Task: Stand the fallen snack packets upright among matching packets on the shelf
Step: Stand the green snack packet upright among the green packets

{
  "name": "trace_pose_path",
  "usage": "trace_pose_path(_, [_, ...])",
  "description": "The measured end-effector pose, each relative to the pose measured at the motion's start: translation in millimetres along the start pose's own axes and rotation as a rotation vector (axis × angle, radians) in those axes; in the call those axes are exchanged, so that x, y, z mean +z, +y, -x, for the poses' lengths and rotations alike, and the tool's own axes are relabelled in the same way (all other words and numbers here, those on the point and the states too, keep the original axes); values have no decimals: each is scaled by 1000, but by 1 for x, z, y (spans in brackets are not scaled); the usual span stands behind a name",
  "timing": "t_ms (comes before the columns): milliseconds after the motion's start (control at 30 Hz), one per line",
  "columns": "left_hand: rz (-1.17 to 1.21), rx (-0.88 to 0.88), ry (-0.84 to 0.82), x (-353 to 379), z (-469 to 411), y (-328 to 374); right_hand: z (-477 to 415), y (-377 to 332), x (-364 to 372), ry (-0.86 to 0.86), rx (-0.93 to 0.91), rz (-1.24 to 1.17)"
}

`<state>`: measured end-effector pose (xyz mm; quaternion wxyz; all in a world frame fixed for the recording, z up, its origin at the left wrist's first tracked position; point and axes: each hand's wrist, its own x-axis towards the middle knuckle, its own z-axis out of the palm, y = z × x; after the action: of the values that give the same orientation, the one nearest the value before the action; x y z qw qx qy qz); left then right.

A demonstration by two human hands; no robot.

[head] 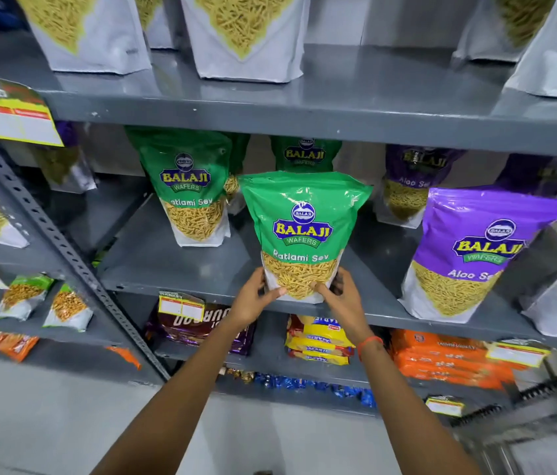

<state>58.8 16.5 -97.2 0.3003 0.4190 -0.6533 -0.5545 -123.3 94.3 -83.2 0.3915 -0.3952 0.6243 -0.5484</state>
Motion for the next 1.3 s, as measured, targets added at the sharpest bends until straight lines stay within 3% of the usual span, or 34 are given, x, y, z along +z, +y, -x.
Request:
trace_pose_path(167, [-25, -45, -26, -2, 3, 9, 3, -6, -1, -27, 26, 7])
trace_pose_path(233, [-26, -66, -43, -2, 7, 11, 12, -10, 5, 37, -10, 30])
trace_pose_path(333, [-122, -14, 59, -4, 17, 20, 29, -27, 27, 386, -303, 255])
trace_pose_path(400, [-237, 104, 226, -12, 24, 29, 39, -41, 51, 471, -571, 353])
trace_pose_path(467, [-295, 249, 353, -27, 27, 37, 44, -52, 82, 379, -759, 390])
trace_pose_path(567, [-320, 334, 470, -62, 22, 43, 36, -59, 136, 199, -841, 405])
trace_pose_path(733, [-178, 159, 601, -142, -10, 19, -14, -55, 218, 24, -591, 362])
trace_pose_path(867, [-58, -83, 427, -197, -52, -6, -81, -49, 236, -8, -185, 250])
trace_pose_path(967, [9, -146, 290, -222, -81, -18, -119, -45, 230, -173, 22, 181])
trace_pose_path(1100, [3, -108, 228, -233, -80, -26, -123, -44, 225, -196, 25, 145])
trace_pose_path(1300, [40, -41, 188, -237, -16, -46, -56, -26, 221, -185, -55, 137])
